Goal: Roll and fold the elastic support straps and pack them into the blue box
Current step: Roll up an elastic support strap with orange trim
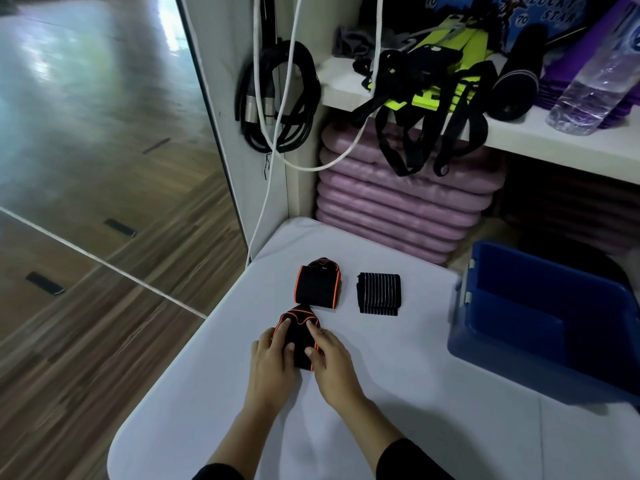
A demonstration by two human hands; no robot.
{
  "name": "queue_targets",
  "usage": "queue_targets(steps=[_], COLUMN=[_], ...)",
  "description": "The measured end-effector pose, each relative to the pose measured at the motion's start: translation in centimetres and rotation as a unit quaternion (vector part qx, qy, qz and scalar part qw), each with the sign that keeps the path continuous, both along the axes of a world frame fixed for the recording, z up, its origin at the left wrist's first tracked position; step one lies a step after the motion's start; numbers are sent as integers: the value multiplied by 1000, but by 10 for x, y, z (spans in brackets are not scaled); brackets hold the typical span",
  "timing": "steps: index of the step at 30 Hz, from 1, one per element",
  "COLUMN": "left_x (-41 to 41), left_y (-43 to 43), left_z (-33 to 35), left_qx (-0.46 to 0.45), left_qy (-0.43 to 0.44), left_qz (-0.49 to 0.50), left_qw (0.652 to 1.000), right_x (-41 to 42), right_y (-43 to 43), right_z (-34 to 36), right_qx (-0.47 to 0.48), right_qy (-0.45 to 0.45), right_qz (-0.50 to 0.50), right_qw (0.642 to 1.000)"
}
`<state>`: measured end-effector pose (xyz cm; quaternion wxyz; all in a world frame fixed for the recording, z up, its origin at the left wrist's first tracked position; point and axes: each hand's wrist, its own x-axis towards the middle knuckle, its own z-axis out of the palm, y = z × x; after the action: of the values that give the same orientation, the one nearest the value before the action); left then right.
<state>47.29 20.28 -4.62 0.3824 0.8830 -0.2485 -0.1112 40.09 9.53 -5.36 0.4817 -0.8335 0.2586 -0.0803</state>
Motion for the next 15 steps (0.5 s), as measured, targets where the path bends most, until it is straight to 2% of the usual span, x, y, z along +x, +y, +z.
queue_targets(steps=[7, 15], left_x=[-7, -7], left_y=[8, 14], left_z=[5, 7], left_qx=[-43, -49], left_qy=[17, 7], left_qz=[2, -3], left_qw=[999, 999], right_x=[-12, -19], right_y=[5, 12], right_z=[5, 9], right_qx=[-7, -7], right_qy=[-15, -33], right_qz=[12, -10], right_qw=[1000, 999])
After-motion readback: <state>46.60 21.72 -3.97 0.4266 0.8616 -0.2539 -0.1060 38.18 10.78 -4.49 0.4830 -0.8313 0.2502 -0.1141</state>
